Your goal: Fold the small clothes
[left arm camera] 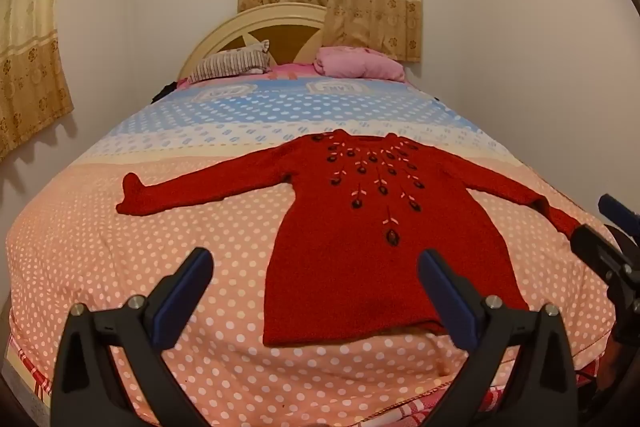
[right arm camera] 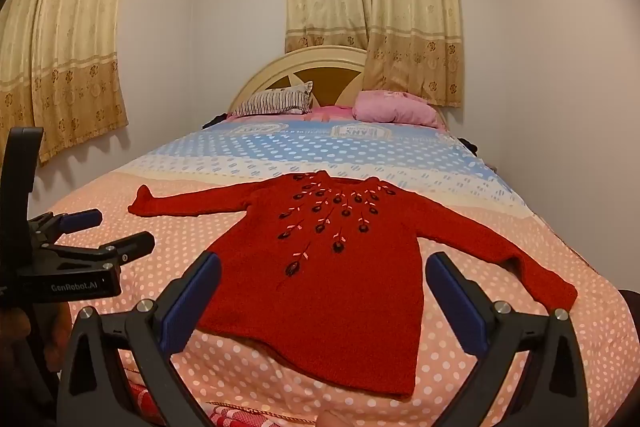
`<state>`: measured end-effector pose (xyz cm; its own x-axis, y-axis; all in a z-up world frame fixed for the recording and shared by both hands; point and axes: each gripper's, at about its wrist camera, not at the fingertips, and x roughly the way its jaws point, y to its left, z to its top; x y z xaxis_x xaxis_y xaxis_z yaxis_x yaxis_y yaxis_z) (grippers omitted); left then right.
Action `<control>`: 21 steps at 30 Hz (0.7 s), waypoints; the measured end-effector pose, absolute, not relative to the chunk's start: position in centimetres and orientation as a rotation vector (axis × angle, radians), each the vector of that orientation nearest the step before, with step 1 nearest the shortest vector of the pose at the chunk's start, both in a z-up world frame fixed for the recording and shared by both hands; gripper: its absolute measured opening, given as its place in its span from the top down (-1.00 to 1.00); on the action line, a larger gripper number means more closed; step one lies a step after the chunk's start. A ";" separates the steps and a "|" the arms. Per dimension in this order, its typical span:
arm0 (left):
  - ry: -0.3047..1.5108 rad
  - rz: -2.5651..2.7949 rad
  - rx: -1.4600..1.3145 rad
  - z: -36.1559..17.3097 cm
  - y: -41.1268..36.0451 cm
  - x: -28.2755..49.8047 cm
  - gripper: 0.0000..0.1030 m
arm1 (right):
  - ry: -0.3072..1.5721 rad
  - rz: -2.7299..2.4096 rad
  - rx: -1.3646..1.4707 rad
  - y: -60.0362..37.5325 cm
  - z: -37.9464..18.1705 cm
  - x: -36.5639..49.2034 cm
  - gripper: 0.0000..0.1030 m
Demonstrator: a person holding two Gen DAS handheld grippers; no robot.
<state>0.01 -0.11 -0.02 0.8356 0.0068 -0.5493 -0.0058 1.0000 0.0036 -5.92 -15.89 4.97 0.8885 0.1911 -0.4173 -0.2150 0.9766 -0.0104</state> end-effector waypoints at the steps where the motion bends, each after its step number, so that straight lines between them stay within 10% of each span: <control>1: 0.578 -0.003 -0.031 0.0 0.1 0.0 -1.00 | 0.429 0.210 -0.058 -15.9 4.9 -5.8 -0.98; 21: 0.583 0.005 -0.024 -0.3 0.5 0.1 -1.00 | 0.459 0.211 -0.056 -15.6 3.2 -5.1 -0.98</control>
<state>0.08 0.54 -0.30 0.8348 -0.0022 -0.5506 -0.0111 0.9997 -0.0209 -5.12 -15.64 3.16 0.8750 0.1897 -0.4453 -0.2146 0.9767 -0.0058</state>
